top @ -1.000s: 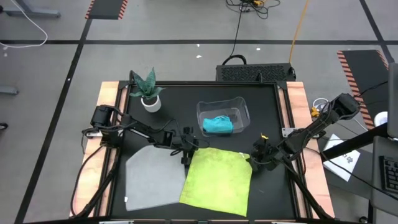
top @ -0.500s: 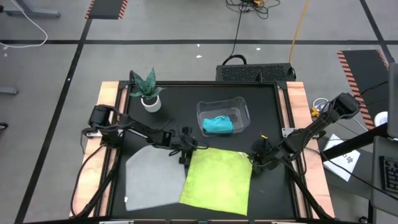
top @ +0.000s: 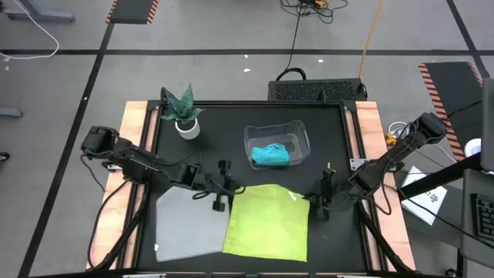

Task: Fold microfiber towels
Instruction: Fold the green towel

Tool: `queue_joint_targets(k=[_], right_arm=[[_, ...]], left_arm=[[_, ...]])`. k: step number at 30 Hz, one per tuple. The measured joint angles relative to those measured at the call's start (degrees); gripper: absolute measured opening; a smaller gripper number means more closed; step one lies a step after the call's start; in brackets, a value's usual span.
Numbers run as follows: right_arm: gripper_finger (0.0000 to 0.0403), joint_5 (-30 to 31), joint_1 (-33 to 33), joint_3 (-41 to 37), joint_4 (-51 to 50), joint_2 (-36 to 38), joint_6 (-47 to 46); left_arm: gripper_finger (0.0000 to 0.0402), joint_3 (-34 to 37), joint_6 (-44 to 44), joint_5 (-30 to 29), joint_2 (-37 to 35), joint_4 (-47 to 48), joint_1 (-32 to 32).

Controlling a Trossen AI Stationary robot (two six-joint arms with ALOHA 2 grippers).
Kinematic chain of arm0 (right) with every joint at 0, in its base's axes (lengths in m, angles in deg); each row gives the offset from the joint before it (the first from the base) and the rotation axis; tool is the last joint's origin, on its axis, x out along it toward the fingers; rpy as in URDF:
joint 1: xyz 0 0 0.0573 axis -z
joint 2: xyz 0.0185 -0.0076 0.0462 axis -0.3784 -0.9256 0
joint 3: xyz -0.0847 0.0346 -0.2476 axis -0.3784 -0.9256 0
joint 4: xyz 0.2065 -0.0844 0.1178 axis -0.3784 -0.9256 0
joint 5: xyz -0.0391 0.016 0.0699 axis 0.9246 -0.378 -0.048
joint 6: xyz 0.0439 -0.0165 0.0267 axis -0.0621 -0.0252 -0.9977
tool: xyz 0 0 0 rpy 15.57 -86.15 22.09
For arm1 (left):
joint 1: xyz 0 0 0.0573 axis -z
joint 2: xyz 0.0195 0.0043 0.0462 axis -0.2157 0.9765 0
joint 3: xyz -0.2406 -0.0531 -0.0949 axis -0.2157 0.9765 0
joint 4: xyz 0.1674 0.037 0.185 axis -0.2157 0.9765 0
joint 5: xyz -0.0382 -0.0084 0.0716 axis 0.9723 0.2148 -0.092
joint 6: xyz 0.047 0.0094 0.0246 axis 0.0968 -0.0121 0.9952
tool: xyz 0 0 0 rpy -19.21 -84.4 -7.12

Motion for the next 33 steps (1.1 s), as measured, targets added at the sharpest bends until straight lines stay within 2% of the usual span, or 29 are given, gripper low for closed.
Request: queue_joint_targets(k=[4, 7, 17, 25, 33], right_arm=[[0.0001, 0.06, -3.88, 0.00, 3.10, -0.87, 0.52], [0.0000, 0.33, -7.58, 0.00, 7.71, -3.16, 2.84], [0.0000, 1.49, -14.87, 0.00, 26.88, -16.07, 3.76], [0.0000, 1.55, -17.61, 0.15, 37.26, -25.35, 0.53], [0.0000, 1.46, -19.88, 5.11, 37.88, -30.48, 0.05]], left_arm=[[0.0000, -0.01, -2.96, -0.50, -0.22, 3.61, 3.16], [0.0000, 0.04, -5.11, -4.22, -0.02, 6.55, 6.49], [0.0000, 0.04, -9.32, -5.60, 0.00, 7.24, 15.65], [0.0000, 0.02, -14.72, -4.46, 0.00, 5.12, 21.61], [0.0000, -0.05, -17.17, -0.92, 3.37, -2.90, 27.39]])
